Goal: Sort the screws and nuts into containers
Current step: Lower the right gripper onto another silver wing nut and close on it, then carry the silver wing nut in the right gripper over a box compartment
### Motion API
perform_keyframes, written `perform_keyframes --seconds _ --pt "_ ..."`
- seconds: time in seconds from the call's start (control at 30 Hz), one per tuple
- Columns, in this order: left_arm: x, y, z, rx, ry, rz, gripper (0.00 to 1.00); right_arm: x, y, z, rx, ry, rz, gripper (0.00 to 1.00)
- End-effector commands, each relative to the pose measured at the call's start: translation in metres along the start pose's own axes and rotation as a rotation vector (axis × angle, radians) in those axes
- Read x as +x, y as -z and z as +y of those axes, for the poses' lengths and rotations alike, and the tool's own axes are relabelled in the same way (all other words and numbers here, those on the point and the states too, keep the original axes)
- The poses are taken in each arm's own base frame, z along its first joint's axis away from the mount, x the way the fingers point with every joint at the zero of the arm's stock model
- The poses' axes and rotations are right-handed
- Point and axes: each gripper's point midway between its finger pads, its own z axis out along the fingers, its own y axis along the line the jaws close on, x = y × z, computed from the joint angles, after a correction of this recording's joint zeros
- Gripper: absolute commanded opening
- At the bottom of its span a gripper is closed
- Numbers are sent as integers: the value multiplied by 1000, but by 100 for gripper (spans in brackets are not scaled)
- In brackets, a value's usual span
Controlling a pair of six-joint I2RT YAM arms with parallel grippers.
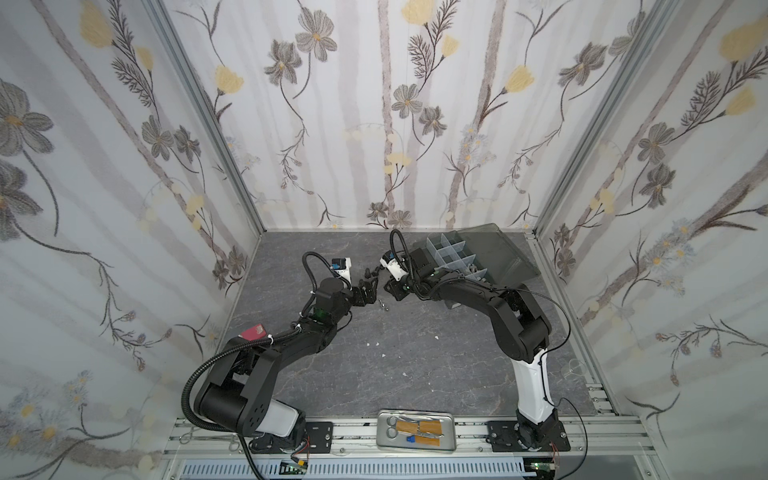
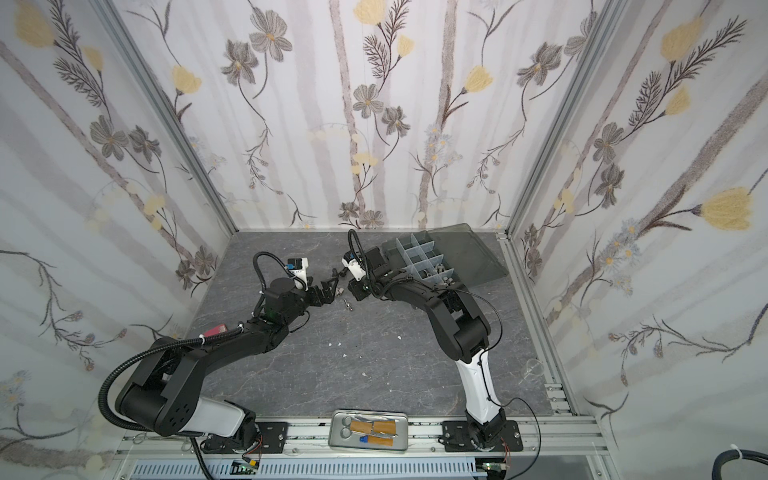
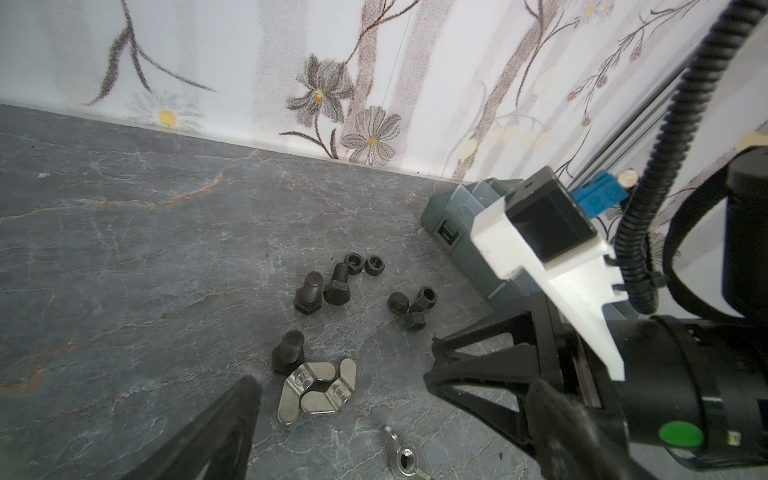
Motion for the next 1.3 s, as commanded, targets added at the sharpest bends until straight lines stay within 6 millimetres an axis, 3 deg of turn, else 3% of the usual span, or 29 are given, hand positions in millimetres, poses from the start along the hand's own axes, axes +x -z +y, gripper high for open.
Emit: perform_keyframes --seconds 0.0,0.3,0.5,0.67,0.9,1.0,1.1,1.27 --pt "-10 2 -1 -3 -9 -44 100 11 -7 10 -17 35 29 35" --pt "0 7 3 -8 -30 -32 100 46 -31 23 -39 81 104 40" --pt "15 7 5 -3 -38 15 100 55 -35 16 -1 102 129 24" --pt "16 9 8 -20 -29 9 100 49 -33 16 5 108 108 14" --pt "3 8 3 -8 -41 -11 100 17 -10 8 -3 62 13 9" --pt "-6 13 -11 53 -66 -53 100 -1 10 -4 -20 4 -61 10" --pt "-11 14 -37 150 -121 -51 100 -13 29 -28 -10 -70 -104 9" --pt "1 0 -88 252 -267 20 100 -10 68 -108 154 -206 -142 9"
